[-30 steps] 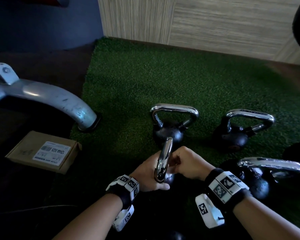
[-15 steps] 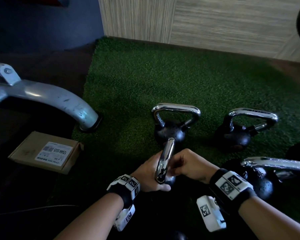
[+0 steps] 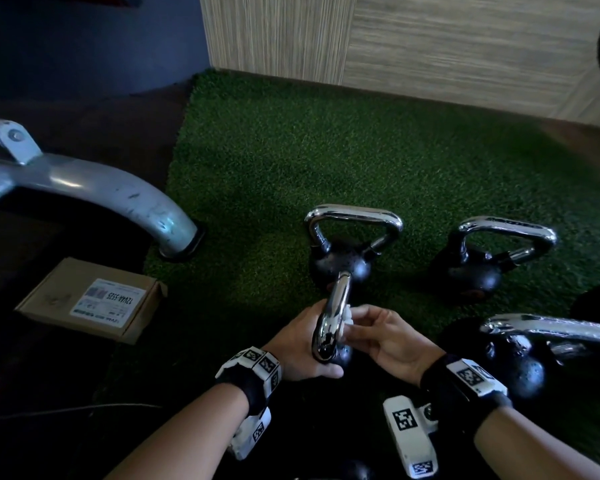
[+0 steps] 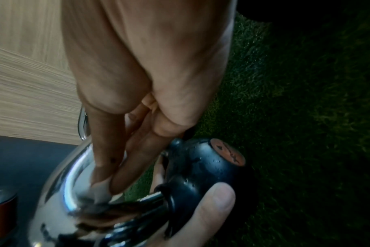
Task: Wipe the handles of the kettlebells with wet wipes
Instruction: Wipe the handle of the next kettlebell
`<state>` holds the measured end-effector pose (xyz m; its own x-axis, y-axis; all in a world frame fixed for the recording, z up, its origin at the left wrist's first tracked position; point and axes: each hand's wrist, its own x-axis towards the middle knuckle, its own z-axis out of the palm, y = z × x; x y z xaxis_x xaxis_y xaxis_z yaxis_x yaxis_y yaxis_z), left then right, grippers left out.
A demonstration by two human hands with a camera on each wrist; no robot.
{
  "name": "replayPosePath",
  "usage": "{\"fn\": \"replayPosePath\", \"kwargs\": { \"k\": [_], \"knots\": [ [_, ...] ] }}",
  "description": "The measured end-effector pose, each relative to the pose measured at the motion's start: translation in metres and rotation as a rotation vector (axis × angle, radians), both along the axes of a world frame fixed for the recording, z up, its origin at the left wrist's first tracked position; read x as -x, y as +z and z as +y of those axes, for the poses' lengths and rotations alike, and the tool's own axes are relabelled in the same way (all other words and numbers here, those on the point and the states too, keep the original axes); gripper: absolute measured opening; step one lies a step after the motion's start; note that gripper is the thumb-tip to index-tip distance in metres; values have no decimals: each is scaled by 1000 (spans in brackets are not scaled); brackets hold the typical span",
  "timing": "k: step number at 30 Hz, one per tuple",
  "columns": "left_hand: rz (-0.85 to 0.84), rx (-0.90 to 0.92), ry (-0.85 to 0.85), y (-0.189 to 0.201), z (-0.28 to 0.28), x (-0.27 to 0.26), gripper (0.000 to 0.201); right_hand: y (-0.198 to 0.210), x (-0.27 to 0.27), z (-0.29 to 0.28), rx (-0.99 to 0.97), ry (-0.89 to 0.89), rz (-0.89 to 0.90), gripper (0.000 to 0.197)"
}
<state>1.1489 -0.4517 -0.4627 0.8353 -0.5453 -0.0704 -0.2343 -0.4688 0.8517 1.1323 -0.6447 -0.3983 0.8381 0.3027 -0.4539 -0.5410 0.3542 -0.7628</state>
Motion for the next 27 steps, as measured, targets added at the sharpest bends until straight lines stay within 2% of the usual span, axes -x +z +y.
{"fn": "replayPosePath", "kwargs": {
  "k": [2, 5, 7, 12, 15, 17, 21, 27],
  "knots": [
    [-32, -1, 1, -2, 0, 1, 86, 4, -1, 0, 50, -21, -35, 28],
    [-59, 41, 8, -3, -1, 2, 110, 2, -6, 9, 78, -187, -64, 23],
    [-79, 49, 0, -5, 0, 1, 115, 1, -7, 13, 98, -269, -74, 25],
    [-54, 50, 28, -6, 1, 6, 113, 5, -2, 12, 355, -203, -182, 32],
    [-16, 58, 53, -11, -1, 7, 117, 7, -11, 16, 483, -304, -240, 31],
    [0, 29, 65, -15, -1, 7, 122, 9, -18, 18, 487, -385, -234, 26],
    [7, 18, 80, -14, 1, 11, 117, 9, -22, 22, 601, -399, -240, 24],
    [6, 11, 74, -14, -2, 12, 121, -1, -27, 31, 805, -441, -106, 21]
  ]
}}
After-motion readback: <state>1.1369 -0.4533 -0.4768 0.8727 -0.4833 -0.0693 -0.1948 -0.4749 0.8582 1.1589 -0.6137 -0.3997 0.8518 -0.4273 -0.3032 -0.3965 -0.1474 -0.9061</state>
